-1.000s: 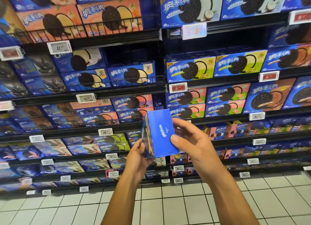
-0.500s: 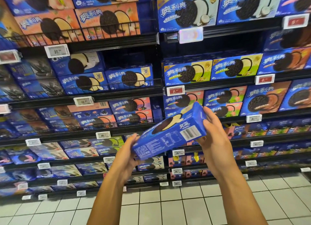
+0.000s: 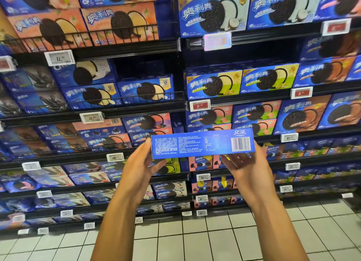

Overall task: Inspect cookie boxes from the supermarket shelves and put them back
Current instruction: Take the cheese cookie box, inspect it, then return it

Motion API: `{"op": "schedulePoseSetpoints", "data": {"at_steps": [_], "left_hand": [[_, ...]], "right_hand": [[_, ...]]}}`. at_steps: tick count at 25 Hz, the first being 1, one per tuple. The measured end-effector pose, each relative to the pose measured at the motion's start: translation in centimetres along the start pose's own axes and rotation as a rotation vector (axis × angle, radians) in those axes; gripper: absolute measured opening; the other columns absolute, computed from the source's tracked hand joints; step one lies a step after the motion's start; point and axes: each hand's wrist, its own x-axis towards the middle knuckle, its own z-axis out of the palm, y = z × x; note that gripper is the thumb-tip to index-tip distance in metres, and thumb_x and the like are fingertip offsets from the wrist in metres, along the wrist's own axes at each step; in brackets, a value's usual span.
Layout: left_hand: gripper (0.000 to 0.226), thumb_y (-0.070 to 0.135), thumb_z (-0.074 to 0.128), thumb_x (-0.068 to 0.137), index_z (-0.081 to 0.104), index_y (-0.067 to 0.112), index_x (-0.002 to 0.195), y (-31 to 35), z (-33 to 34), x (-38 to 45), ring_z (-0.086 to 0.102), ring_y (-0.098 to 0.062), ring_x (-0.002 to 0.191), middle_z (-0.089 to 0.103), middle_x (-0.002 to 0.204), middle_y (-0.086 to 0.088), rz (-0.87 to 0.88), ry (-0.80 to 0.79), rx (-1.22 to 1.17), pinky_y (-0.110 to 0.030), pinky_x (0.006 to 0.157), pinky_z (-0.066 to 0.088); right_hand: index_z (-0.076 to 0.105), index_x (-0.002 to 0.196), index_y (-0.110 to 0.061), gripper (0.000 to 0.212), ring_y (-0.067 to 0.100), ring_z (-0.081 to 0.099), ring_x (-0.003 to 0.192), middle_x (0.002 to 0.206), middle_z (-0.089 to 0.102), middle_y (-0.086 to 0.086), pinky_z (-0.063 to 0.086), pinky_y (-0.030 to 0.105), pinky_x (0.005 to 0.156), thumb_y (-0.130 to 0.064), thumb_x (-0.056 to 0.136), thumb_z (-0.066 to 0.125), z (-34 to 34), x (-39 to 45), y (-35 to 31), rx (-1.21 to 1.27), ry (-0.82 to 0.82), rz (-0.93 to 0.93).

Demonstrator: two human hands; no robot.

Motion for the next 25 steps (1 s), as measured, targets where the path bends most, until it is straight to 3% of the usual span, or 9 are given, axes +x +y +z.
{"op": "schedulePoseSetpoints", "data": {"at_steps": [6, 10, 14, 18, 22, 25], "left_hand": [[0.042, 0.047, 0.049, 0.095, 0.062, 0.029, 0.131, -0.6, -0.8, 0.1, 0.057, -0.017, 0.127, 0.062, 0.136, 0.001, 0.022, -0.065, -0.114, -0.049, 0.105, 0.044], [0.041, 0.036, 0.043, 0.102, 0.050, 0.030, 0.142, -0.4, -1.8, 0.3, 0.056, -0.020, 0.127, 0.055, 0.144, -0.002, 0.015, -0.179, -0.270, -0.045, 0.097, 0.052], [0.039, 0.034, 0.043, 0.101, 0.053, 0.026, 0.138, -0.3, -2.0, 0.3, 0.060, -0.021, 0.119, 0.059, 0.140, -0.005, 0.034, -0.112, -0.242, -0.045, 0.091, 0.053], [0.046, 0.016, 0.058, 0.086, 0.056, 0.022, 0.132, -0.5, -1.3, 0.2, 0.068, -0.014, 0.107, 0.069, 0.124, 0.002, 0.155, -0.006, -0.176, -0.033, 0.077, 0.059], [0.049, 0.006, 0.059, 0.083, 0.058, 0.021, 0.130, -0.7, -1.3, 0.2, 0.063, -0.019, 0.117, 0.066, 0.130, -0.004, 0.224, 0.027, -0.193, -0.035, 0.090, 0.057], [0.050, 0.005, 0.066, 0.083, 0.058, 0.023, 0.129, -1.1, -1.7, 0.4, 0.062, -0.019, 0.117, 0.066, 0.129, -0.004, 0.252, -0.011, -0.177, -0.031, 0.089, 0.057]], "right_hand": [[0.067, 0.123, -0.016, 0.034, 0.027, 0.067, 0.116, 0.125, 0.070, 0.012, 0.059, 0.038, 0.083, -0.037, 0.097, 0.060, -0.6, 0.2, 0.2, 0.011, -0.073, 0.010], [0.065, 0.123, -0.015, 0.030, 0.026, 0.068, 0.115, 0.125, 0.069, 0.012, 0.059, 0.034, 0.077, -0.030, 0.098, 0.059, -1.1, 0.5, 0.4, -0.045, -0.089, 0.030], [0.072, 0.118, -0.021, 0.031, 0.018, 0.070, 0.104, 0.123, 0.071, 0.008, 0.060, 0.036, 0.077, -0.033, 0.093, 0.058, -1.6, 0.7, 0.0, -0.112, -0.098, 0.014], [0.065, 0.131, -0.022, 0.047, 0.015, 0.069, 0.102, 0.124, 0.071, 0.005, 0.052, 0.038, 0.086, -0.032, 0.084, 0.067, -1.3, 0.6, 0.1, -0.227, -0.147, -0.030], [0.064, 0.133, -0.025, 0.054, 0.017, 0.070, 0.106, 0.122, 0.072, 0.004, 0.055, 0.036, 0.086, -0.025, 0.079, 0.071, -1.3, 0.6, 0.1, -0.269, -0.162, -0.057], [0.064, 0.131, -0.026, 0.051, 0.017, 0.071, 0.107, 0.120, 0.073, 0.003, 0.058, 0.027, 0.079, -0.023, 0.080, 0.070, -1.4, 0.6, 0.2, -0.258, -0.188, -0.082]]}}
